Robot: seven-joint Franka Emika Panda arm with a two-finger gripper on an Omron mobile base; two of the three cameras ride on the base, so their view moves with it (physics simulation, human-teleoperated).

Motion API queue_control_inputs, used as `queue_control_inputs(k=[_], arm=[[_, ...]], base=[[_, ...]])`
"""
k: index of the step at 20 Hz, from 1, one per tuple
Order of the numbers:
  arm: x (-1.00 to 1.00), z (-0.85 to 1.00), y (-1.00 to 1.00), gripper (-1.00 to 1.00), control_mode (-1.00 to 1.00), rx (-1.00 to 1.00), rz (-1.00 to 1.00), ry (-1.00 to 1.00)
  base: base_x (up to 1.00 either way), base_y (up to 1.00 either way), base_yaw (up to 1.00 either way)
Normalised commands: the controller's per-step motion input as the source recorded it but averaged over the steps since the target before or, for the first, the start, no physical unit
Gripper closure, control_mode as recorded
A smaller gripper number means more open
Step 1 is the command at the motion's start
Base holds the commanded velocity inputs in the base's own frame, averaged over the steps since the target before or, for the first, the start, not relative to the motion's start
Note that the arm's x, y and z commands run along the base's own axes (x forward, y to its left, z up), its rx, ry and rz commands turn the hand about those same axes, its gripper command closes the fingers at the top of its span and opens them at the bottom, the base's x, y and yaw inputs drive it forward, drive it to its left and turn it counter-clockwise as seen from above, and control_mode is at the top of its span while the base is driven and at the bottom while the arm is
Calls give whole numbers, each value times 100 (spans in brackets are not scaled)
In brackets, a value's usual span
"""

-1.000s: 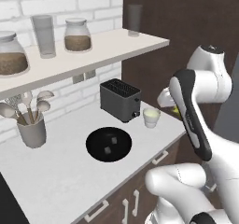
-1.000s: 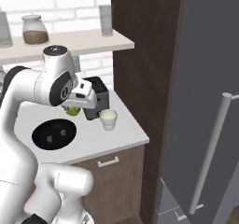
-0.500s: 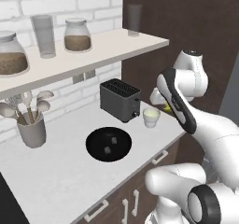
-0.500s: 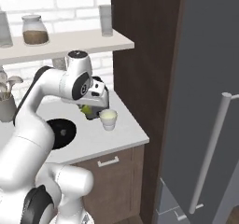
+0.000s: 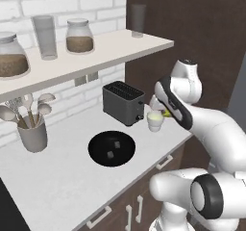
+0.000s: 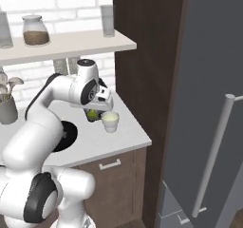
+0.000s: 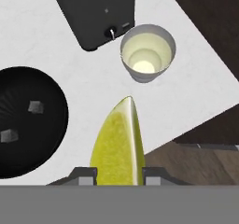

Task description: Grab a lemon wedge from the fridge and one ice cube from the ice bowl, and put them in the glass of lemonade.

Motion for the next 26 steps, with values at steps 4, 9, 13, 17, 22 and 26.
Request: queue_control_inputs(k=[4, 9, 13, 17, 22, 26], arm=[[47, -13, 0, 100, -100, 0, 0, 0], [67, -8, -5, 100, -100, 0, 0, 0], [65, -32, -19, 100, -100, 0, 0, 5], [53, -28, -14, 100, -100, 0, 0, 6], [29, -8, 0, 100, -100, 0, 0, 0], [24, -1, 0, 100, -100, 0, 0, 0]], base=[[0, 0, 0], [0, 0, 0], [0, 0, 0], [0, 0, 0], [0, 0, 0], [0, 0, 0]])
